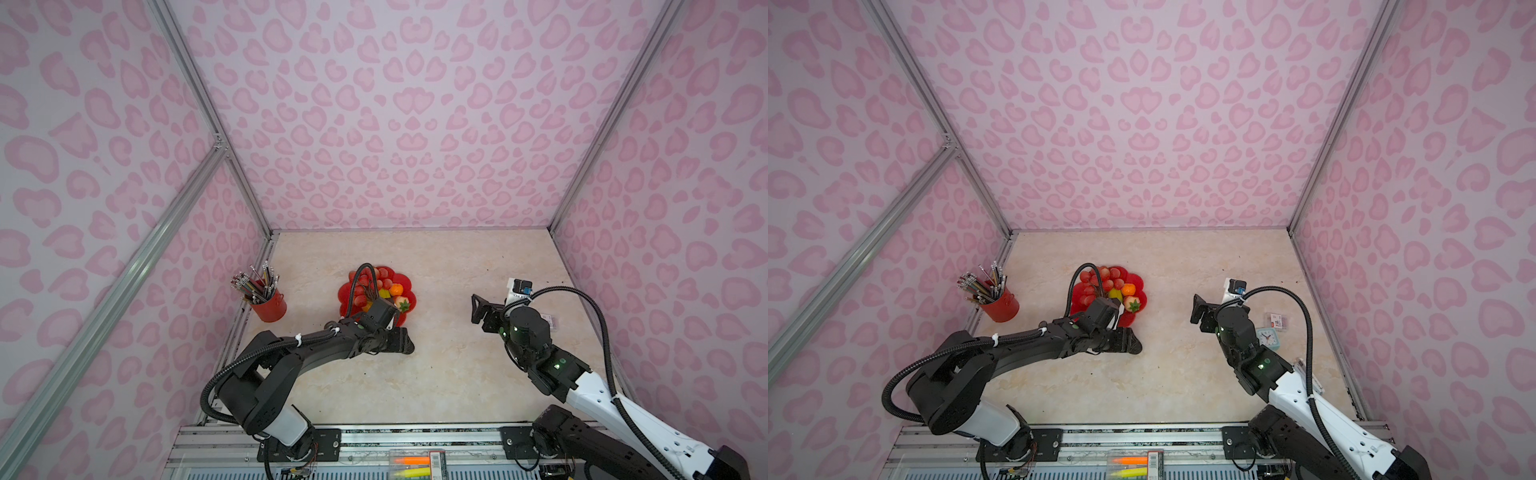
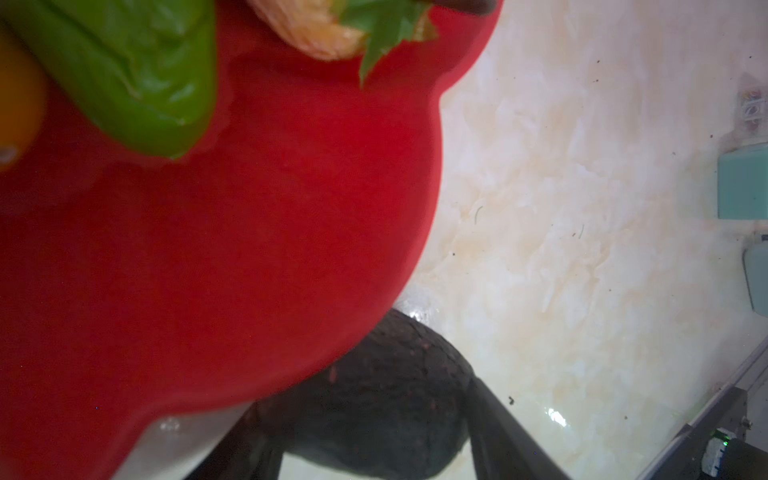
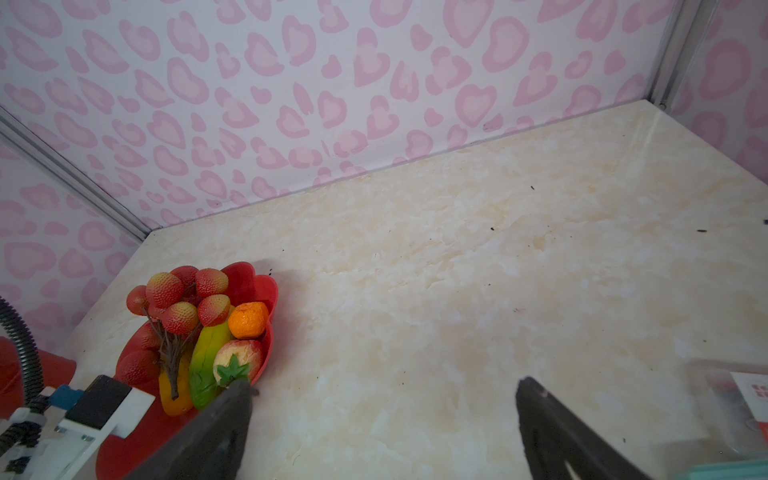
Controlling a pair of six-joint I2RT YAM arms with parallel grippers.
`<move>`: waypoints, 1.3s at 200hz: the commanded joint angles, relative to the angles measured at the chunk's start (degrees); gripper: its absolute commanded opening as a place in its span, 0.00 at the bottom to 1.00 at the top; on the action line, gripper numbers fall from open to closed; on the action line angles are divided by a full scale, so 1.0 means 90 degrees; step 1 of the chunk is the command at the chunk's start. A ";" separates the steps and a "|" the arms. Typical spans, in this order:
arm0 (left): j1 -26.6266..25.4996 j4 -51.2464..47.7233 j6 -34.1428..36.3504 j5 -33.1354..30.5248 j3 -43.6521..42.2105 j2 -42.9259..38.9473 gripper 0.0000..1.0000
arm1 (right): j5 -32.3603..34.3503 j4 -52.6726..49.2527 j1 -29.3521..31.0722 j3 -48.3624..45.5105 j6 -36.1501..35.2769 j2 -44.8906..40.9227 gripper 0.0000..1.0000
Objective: Place and organize the fake fruits in the fruit bowl
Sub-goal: 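Withdraw the right gripper while the left gripper grasps the dark avocado, then lift the avocado with the left gripper and set it in the bowl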
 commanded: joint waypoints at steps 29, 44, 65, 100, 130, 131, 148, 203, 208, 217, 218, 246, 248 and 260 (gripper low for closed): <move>0.0010 -0.0045 0.0100 0.0113 -0.0200 -0.0246 0.43 | 0.0002 0.0022 -0.0026 0.0053 0.0002 0.0059 0.98; -0.0001 -0.0162 0.0048 0.0171 -0.0353 -0.0555 0.42 | 0.0020 0.0050 -0.0037 0.0046 0.0000 0.0071 0.98; -0.0017 -0.0340 -0.0030 0.0272 -0.0605 -0.1083 0.42 | 0.0027 0.0086 -0.0046 0.0044 0.0011 0.0119 0.98; -0.0020 -0.0500 -0.0092 0.0401 -0.0883 -0.1927 0.42 | -0.0014 0.0200 -0.0051 0.0062 0.0048 0.0253 0.98; 0.0051 -0.0957 0.0176 -0.0060 -0.0407 -0.2495 0.42 | -0.0061 0.0181 -0.0047 0.0143 0.0062 0.0307 0.98; 0.0064 -0.0963 0.0187 -0.0063 -0.0390 -0.2502 0.42 | -0.0059 0.0180 -0.0047 0.0142 0.0062 0.0307 0.98; 0.0243 -0.0918 0.0317 -0.0058 -0.0113 -0.2427 0.42 | -0.0085 0.0187 -0.0049 0.0156 0.0062 0.0307 0.98; 0.0754 -0.0242 0.0553 -0.0060 0.0348 -0.1599 0.42 | -0.0098 0.0086 -0.0051 0.0125 0.0106 0.0157 0.98; 0.0786 -0.0171 0.0575 -0.0088 0.0372 -0.1534 0.42 | -0.0089 0.0084 -0.0050 0.0113 0.0102 0.0143 0.98; 0.0833 -0.0072 0.0612 -0.0193 0.0404 -0.1438 0.42 | -0.0082 0.0068 -0.0049 0.0104 0.0102 0.0115 0.98; 0.0841 -0.0062 0.0615 -0.0198 0.0404 -0.1432 0.42 | -0.0080 0.0070 -0.0048 0.0103 0.0102 0.0113 0.98; 0.1021 0.0241 0.0608 -0.0205 0.0441 -0.1056 0.42 | -0.0068 0.0046 -0.0061 0.0112 0.0104 0.0111 0.98; 0.1031 0.0268 0.0608 -0.0204 0.0443 -0.1033 0.42 | -0.0073 0.0043 -0.0057 0.0112 0.0092 0.0112 0.98; 0.1099 0.0363 0.0591 -0.0260 0.0428 -0.0882 0.42 | -0.0069 0.0035 -0.0056 0.0122 0.0074 0.0112 0.98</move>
